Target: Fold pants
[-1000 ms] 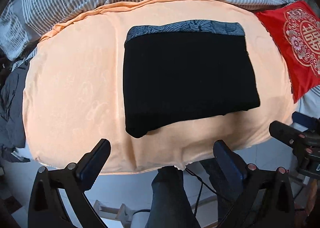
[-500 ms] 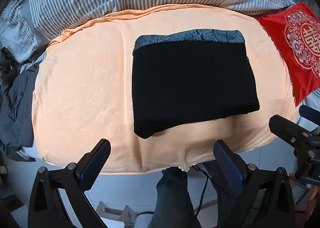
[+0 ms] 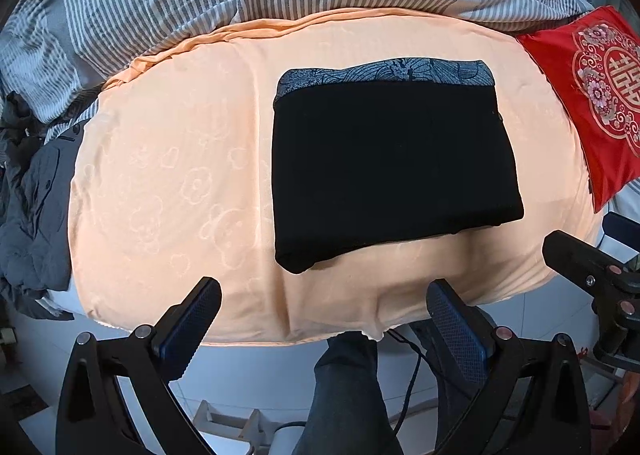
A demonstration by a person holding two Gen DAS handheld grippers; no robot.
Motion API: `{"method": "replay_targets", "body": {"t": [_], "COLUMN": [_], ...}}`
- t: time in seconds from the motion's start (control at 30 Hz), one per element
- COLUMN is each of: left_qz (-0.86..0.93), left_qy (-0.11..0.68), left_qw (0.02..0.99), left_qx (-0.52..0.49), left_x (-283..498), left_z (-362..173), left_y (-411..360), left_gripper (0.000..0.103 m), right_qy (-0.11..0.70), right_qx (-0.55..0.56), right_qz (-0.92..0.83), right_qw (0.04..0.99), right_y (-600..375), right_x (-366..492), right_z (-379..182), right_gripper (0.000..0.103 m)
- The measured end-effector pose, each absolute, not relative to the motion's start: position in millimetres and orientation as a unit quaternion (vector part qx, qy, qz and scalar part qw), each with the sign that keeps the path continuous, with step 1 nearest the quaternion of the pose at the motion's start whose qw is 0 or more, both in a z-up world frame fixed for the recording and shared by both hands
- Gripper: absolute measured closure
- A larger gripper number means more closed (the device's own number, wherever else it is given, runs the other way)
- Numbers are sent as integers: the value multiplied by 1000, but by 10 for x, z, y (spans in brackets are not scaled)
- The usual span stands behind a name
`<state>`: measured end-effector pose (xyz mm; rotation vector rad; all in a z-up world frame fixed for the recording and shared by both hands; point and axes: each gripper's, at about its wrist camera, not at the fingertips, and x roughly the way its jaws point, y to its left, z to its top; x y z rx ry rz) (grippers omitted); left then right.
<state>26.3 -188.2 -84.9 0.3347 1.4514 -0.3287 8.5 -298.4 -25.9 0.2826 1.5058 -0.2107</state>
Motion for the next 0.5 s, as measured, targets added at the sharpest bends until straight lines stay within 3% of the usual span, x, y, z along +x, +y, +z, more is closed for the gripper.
{"method": "replay_targets", "body": {"t": [0.5], "left_qz": [-150], "left_qy": [655], "left_qw": [724], "left_qx": [155], "left_x": [269], "left_z": [-825], "left_y": [-1877], "left_gripper": [0], "right_qy": [679], "right_qx": [126], "right_qz": [-99], "right_qw": [716], "right_y": [-3001], "right_x": [94], "right_z": [-213], "right_gripper": [0]}}
